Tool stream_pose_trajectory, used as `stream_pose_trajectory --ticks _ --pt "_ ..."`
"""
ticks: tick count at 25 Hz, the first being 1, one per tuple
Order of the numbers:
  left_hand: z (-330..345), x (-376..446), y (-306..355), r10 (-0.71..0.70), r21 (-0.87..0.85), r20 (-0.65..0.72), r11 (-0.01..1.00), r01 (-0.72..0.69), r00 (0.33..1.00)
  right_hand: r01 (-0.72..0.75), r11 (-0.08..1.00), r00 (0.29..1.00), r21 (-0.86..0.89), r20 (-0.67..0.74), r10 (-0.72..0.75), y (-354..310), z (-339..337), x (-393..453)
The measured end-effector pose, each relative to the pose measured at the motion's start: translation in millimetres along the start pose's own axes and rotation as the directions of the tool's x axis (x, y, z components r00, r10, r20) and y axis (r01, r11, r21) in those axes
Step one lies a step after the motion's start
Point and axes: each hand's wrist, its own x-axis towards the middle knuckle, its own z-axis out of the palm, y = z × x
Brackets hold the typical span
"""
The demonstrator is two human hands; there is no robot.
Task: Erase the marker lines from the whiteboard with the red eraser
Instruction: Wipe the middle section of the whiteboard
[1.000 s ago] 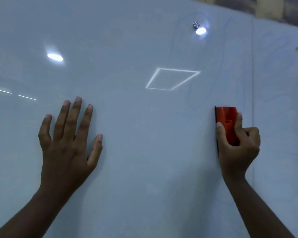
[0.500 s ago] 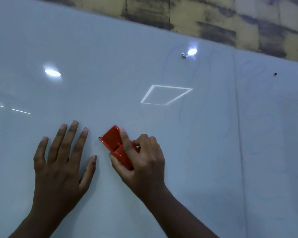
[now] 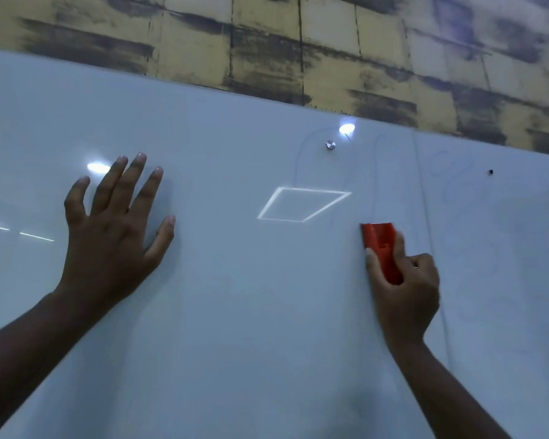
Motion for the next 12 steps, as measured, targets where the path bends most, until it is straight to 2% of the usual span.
stream_pose_trajectory --ticks 2,7,9,12 --pt "8.5 4.8 -2.9 0.0 0.0 0.027 1.0 0.0 1.0 -0.067 0.998 0.998 -0.006 -0.017 0.067 7.2 4.1 22.9" --pt "17.7 -1.2 -0.9 0.01 -0.016 -0.023 1.0 -0.01 1.0 -0.081 0.996 0.996 0.029 -0.021 0.082 -29.9 33.7 42.9" --pt "19.9 0.6 -1.7 0.012 -0.014 -0.034 1.0 -0.013 0.999 0.019 0.999 1.0 0.027 -0.019 -0.019 -63.9 45.2 30.7" --pt "20.7 2.0 -0.8 0.013 0.002 -0.043 1.0 -0.013 0.999 0.256 0.963 0.965 0.081 0.032 -0.259 -125.5 57.9 -9.4"
